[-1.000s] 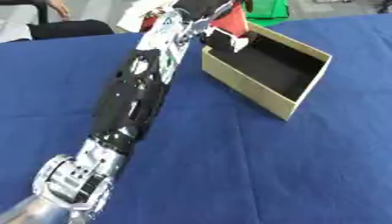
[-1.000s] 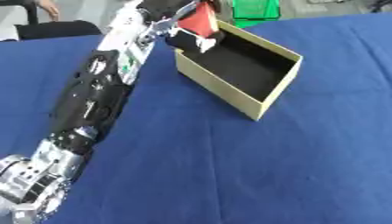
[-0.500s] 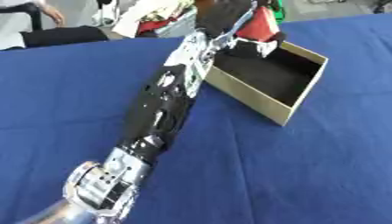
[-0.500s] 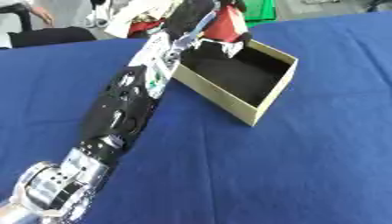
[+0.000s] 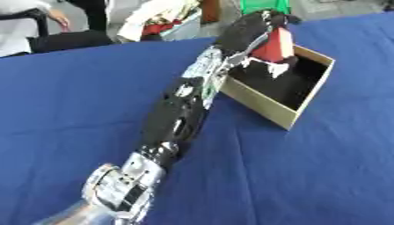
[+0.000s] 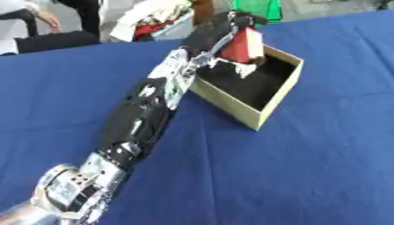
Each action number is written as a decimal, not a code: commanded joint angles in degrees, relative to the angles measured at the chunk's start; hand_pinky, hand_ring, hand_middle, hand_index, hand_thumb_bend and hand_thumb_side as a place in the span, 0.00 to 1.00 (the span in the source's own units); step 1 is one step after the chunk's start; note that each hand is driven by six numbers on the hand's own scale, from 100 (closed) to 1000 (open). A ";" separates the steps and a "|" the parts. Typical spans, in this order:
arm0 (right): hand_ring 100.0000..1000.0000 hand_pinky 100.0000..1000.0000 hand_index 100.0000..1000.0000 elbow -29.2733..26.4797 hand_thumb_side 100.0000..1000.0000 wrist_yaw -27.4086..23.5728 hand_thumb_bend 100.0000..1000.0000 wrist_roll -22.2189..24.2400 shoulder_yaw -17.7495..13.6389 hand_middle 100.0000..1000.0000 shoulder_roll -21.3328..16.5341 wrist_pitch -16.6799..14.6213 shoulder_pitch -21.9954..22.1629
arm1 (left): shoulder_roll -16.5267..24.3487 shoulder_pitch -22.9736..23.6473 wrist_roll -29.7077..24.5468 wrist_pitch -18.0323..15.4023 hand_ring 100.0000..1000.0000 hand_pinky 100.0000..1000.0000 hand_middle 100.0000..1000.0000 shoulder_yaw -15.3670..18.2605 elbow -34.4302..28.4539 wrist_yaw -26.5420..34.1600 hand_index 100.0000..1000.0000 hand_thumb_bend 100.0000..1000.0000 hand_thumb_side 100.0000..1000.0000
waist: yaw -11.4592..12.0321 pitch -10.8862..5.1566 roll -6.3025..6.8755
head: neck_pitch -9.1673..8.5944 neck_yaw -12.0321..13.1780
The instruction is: Pick up objects on the table and place them in the box.
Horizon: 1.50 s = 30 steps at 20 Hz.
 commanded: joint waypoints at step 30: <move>0.73 0.74 0.77 -0.95 0.86 1.17 0.00 -2.50 -2.55 0.78 -3.34 0.96 4.96 | 6.86 13.68 1.76 17.60 0.73 0.74 0.73 1.75 -38.60 50.78 0.88 0.19 0.49 | 9.90 -6.13 -3.67 | 1.94 -9.05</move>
